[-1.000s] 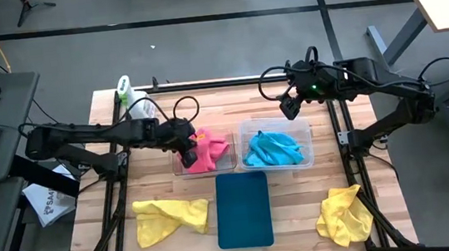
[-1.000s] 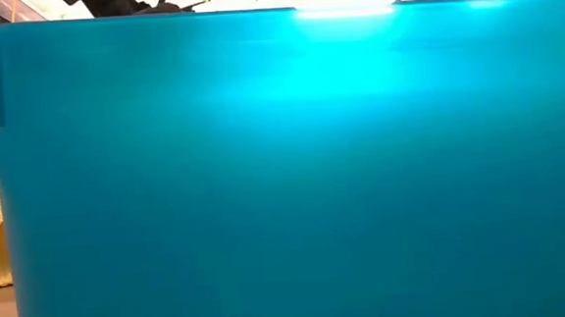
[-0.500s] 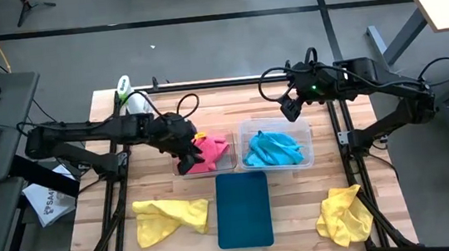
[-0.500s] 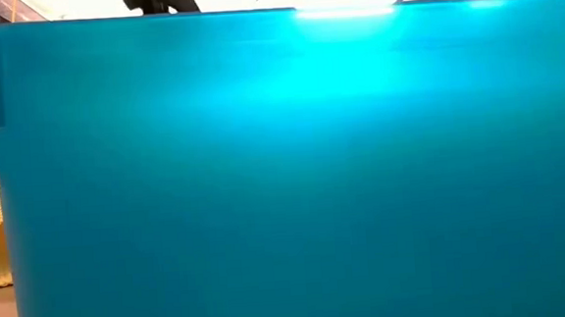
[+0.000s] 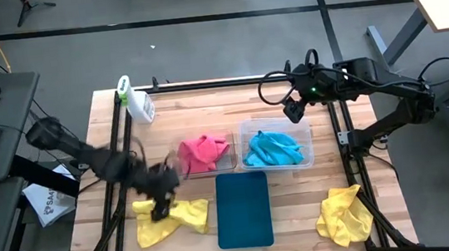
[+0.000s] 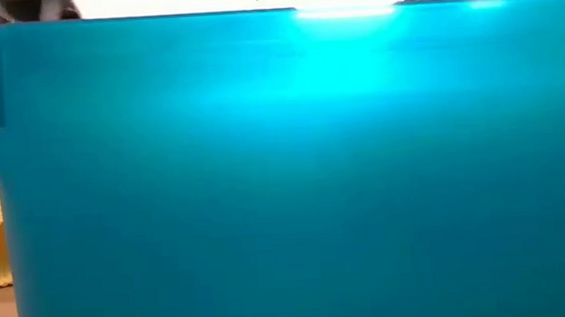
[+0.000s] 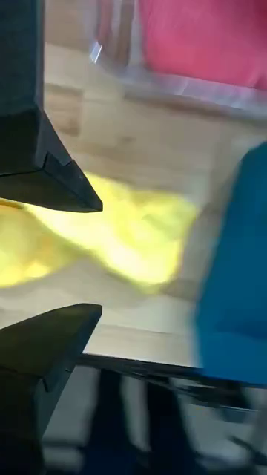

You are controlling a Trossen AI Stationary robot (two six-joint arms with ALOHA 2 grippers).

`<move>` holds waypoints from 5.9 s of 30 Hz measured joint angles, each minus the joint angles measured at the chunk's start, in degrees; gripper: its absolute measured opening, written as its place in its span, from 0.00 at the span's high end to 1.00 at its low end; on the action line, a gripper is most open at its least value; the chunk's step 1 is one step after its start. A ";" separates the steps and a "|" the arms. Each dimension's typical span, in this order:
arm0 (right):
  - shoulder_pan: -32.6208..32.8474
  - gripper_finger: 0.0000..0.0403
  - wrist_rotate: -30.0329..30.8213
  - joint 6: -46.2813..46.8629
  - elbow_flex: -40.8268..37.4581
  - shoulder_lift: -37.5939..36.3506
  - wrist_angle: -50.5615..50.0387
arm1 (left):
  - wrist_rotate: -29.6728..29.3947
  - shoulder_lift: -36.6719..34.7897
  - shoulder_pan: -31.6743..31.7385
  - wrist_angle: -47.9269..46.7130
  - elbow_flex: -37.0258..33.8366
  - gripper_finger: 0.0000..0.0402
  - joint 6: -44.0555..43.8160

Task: Sort microfiber towel by color & place in baskets
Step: Put the left yellow microfiber towel into the blue bin, then put the yellow microfiber towel into the blue bin

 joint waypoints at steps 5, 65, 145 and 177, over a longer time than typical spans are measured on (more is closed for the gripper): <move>0.01 0.26 1.60 -0.39 0.00 -0.01 -0.52 | -10.18 4.33 -12.00 -0.45 -0.80 0.50 6.82; -0.01 0.26 1.84 1.57 0.00 -0.01 1.07 | 20.68 1.67 8.01 4.07 14.20 1.00 23.78; 44.85 0.26 -14.01 51.52 0.00 12.29 -11.58 | 5.15 30.13 12.10 28.44 21.52 0.48 32.48; 56.38 0.26 -39.13 78.75 -44.58 10.08 25.15 | -21.30 14.20 3.16 26.59 20.27 0.48 19.99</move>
